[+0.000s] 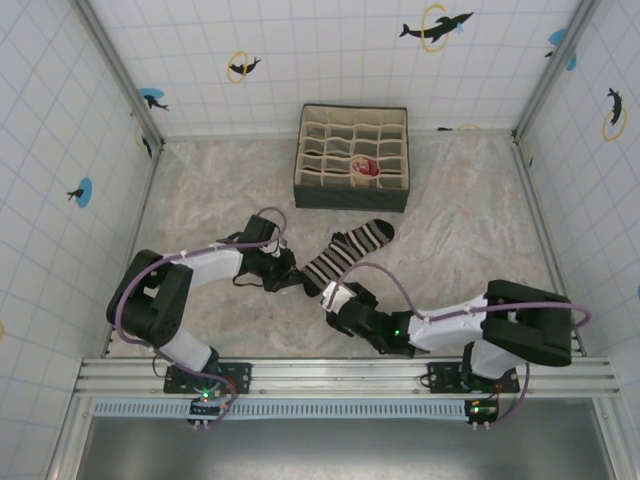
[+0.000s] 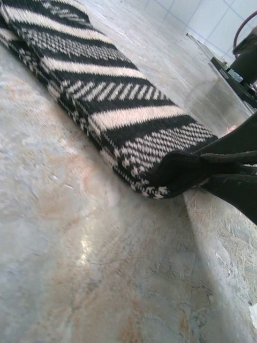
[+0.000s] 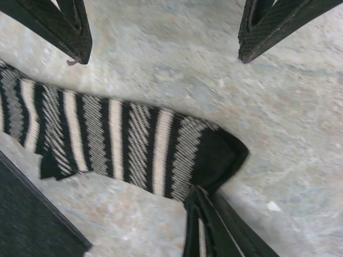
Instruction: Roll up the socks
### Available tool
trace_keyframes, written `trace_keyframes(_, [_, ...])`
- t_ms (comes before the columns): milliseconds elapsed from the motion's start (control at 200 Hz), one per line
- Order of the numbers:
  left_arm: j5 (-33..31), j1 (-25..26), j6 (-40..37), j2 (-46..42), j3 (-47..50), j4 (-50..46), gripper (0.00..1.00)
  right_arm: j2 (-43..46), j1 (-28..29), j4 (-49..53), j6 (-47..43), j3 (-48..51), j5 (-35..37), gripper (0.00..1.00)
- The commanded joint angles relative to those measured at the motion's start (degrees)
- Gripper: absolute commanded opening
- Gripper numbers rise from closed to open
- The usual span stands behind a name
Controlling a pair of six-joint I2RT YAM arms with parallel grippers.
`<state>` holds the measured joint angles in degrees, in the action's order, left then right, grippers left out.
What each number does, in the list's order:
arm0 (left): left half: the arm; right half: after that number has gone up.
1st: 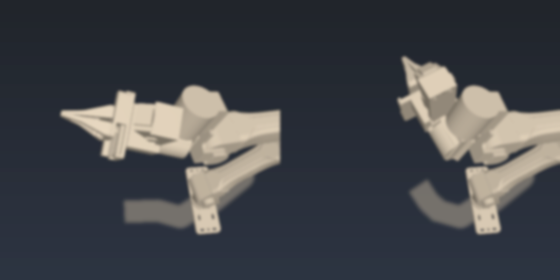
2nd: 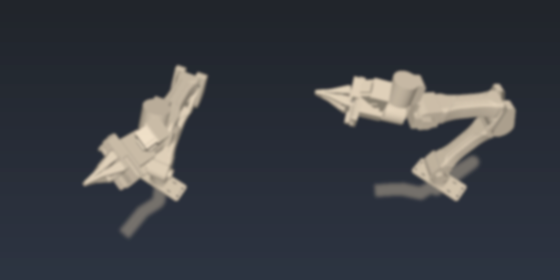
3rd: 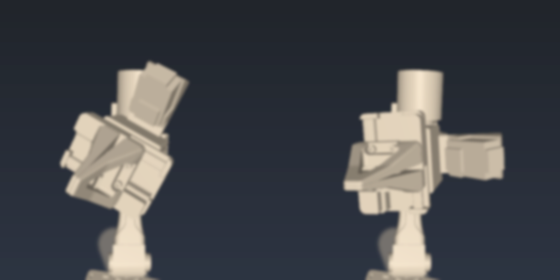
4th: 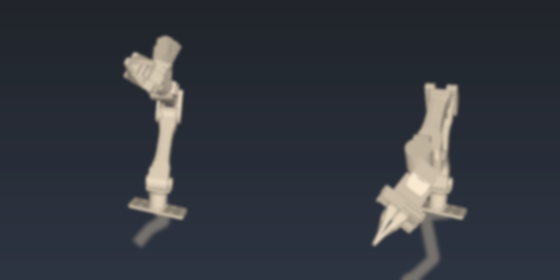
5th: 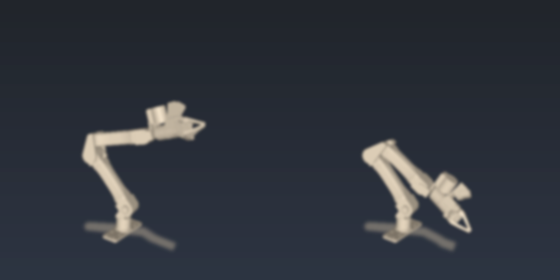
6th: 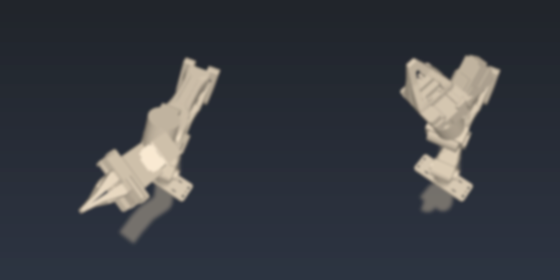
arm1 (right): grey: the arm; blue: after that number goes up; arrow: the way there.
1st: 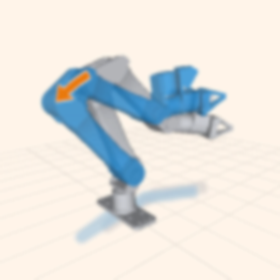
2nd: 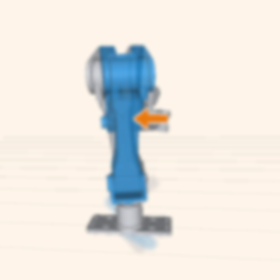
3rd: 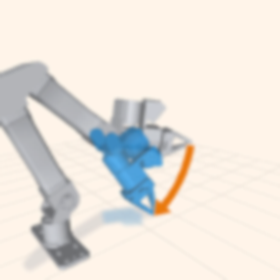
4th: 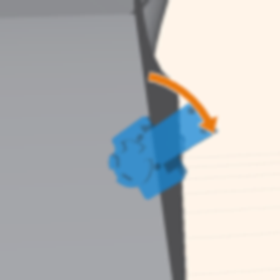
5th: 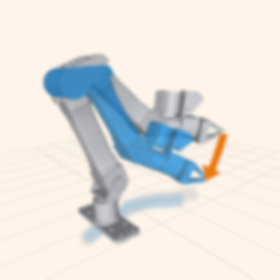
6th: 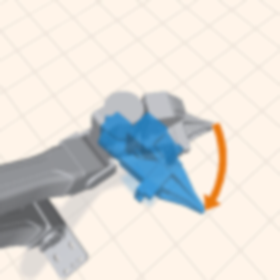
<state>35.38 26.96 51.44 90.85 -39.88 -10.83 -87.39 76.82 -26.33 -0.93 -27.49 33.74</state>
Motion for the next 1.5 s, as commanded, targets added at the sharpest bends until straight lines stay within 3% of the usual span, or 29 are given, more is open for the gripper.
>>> trace_keyframes(0, [0.1,1.0,1.6,-1.8,1.3,0.1,0.04,-3.2,1.1,-6.4,-2.4,-3.7,-1.3,0.7])
trace_keyframes(340, [0.2,1.4,3.5,-3.6,2.5,0.3,0.0,-11.6,1.6,-7.8,-5.2,-7.9,0.2,0.67])
trace_keyframes(856, [0.8,1.5,3.6,-3.5,2.5,0.2,0.0,-17.5,-1.1,-10.4,-5.4,-10.4,1.0,0.66])
trace_keyframes(931, [0.8,1.5,3.6,-3.5,2.6,0.2,0.0,-18.4,-1.6,-10.4,-4.7,-11.0,0.4,0.61])
trace_keyframes(1061, [0.8,1.5,3.3,-3.7,2.6,0.0,0.0,-19.1,-2.1,-9.7,-3.4,-11.4,-0.2,0.4])
trace_keyframes(1206, [-0.5,1.5,2.7,-4.4,2.3,-0.2,0.15,-18.9,-3.7,-6.4,0.9,-11.8,-1.8,0.15])
trace_keyframes(1271, [-0.6,1.4,2.3,-4.6,1.1,-0.5,0.29,-18.3,-5.0,-4.7,3.7,-12.0,-4.4,0.0])
trace_keyframes(1326, [-0.9,1.3,1.8,-4.7,-0.3,-1.1,0.42,-17.5,-6.2,-3.9,5.8,-12.0,-7.1,0.0])
trace_keyframes(1416, [-2.1,1.2,1.0,-5.3,-2.5,-2.5,0.81,-16.1,-8.2,-3.0,9.2,-11.9,-11.8,0.0])
trace_keyframes(1491, [-3.4,1.1,0.2,-6.3,-3.6,-2.7,0.9,-15.0,-10.2,-1.9,12.2,-12.1,-16.2,0.0])
